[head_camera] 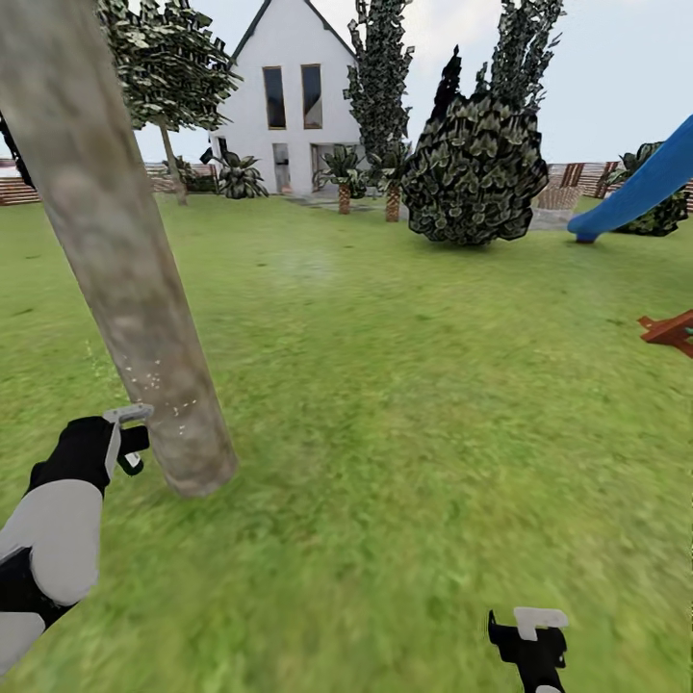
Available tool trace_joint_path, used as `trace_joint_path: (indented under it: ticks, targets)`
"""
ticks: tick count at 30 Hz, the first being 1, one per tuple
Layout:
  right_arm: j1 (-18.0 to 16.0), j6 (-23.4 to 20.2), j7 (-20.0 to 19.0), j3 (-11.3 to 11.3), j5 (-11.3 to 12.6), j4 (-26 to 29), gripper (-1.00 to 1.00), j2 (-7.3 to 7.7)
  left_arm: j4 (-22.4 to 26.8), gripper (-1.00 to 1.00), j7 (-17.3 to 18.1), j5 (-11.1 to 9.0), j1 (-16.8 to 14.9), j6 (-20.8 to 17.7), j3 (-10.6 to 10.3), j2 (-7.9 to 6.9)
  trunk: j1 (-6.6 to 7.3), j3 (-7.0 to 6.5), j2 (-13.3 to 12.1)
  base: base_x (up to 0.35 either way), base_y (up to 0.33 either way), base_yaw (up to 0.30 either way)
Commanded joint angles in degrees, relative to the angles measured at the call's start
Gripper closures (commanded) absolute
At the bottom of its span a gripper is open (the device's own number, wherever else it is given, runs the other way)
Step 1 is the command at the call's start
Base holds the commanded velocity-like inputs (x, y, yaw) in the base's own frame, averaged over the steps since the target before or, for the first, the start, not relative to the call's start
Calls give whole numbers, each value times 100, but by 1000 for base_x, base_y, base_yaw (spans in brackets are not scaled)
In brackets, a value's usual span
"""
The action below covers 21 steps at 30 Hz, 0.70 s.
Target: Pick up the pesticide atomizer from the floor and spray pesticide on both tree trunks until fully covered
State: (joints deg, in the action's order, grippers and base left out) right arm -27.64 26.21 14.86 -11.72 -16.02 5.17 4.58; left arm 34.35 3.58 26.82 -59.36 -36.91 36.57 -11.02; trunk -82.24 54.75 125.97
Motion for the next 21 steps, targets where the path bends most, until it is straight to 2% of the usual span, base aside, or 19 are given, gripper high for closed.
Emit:
trace_joint_path:
  ticks: [1, 11, 21]
  targets:
    - [-4, 16, 17, -41, -60, -8, -100, -5, 29, 100, 38, 51, -6, -28, 26, 26, 1, 5, 3, 22, -271, 139]
    - [-4, 16, 17, -40, -60, -8, -100, -10, 98, 100, 38, 51, -6, -36, 28, 68, 1, 5, 3, 199, -210, 252]
    - [-4, 16, 17, -41, -60, -8, -100, -1, 90, 100, 38, 51, 3, -45, 26, 59, 1, 5, 3, 24, -267, 14]
